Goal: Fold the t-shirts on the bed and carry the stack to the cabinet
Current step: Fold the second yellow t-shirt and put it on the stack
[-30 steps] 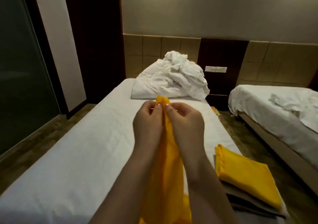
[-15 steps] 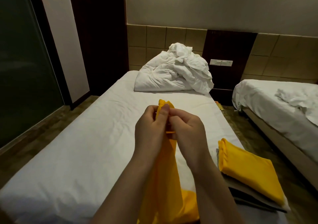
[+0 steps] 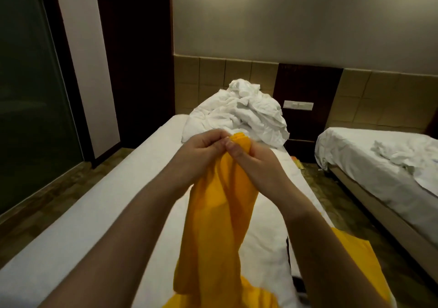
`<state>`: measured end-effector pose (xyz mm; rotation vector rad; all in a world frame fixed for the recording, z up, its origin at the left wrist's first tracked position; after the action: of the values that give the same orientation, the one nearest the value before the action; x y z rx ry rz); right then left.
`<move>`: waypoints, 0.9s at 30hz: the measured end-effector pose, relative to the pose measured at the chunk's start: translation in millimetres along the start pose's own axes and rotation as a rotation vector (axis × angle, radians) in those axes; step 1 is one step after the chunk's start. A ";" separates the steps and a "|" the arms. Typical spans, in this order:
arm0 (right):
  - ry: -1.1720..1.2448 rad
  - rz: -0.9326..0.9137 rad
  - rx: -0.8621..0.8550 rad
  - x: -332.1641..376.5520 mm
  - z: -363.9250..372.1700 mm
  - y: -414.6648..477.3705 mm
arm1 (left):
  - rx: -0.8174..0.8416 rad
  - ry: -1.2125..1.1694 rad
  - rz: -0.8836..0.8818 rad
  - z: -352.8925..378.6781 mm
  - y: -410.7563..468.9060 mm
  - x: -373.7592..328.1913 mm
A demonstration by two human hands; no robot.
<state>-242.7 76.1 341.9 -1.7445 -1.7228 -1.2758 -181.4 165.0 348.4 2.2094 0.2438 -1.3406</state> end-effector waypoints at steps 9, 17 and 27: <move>-0.471 -0.182 -0.157 83.8 -67.5 56.0 | -0.040 0.453 0.033 -53.0 46.5 -63.4; -0.526 -0.197 -0.196 117.3 -92.7 60.8 | -0.012 0.353 0.088 -44.8 33.3 -28.9; -0.518 -0.116 -0.245 93.3 -111.5 42.3 | 0.004 0.060 -0.071 -1.7 29.2 63.3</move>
<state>-255.4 35.5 487.2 -2.3043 -2.0333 -1.1926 -137.0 133.8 304.6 2.2659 0.3451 -1.3144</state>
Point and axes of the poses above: each hand's wrist, its own y-axis towards the middle knuckle, its own z-axis out of the palm, x = y × z, the point moved 9 cm from there along y, towards the middle knuckle, and after that the axes turned 14 degrees about x, right-handed, at the moved point
